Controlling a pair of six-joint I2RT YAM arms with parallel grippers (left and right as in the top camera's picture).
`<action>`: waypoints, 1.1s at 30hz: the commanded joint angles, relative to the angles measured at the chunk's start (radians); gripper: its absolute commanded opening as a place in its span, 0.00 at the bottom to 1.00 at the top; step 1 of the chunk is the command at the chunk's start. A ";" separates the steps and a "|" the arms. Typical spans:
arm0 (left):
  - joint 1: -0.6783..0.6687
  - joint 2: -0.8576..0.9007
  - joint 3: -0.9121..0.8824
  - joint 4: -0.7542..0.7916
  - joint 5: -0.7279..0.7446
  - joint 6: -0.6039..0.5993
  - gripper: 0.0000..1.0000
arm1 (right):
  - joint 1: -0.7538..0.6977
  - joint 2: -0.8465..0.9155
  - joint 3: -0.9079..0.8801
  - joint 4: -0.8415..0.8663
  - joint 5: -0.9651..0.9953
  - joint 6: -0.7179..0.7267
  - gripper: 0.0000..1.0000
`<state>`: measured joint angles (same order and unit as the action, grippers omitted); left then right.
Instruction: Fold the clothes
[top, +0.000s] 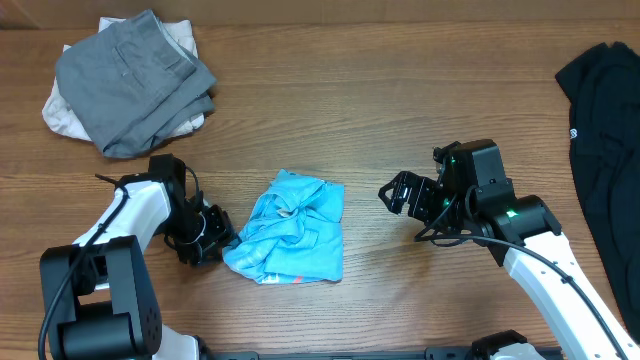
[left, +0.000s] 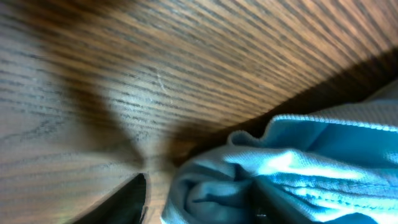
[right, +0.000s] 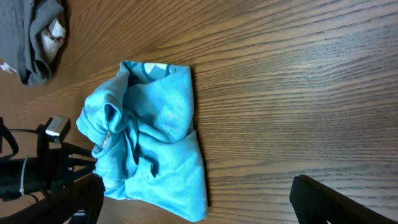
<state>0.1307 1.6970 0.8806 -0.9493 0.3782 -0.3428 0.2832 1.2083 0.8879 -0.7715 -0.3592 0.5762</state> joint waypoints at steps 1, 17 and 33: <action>-0.006 0.004 0.064 -0.026 0.005 0.011 0.30 | 0.002 -0.001 0.004 0.006 0.000 -0.003 1.00; -0.031 -0.047 0.257 -0.247 -0.037 0.054 0.04 | 0.002 -0.001 0.004 0.015 0.000 -0.003 1.00; -0.455 -0.111 0.261 -0.344 -0.038 -0.056 0.07 | 0.002 -0.001 0.004 0.021 0.000 -0.003 1.00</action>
<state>-0.2771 1.6054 1.1221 -1.2900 0.3405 -0.3477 0.2832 1.2083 0.8879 -0.7555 -0.3595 0.5758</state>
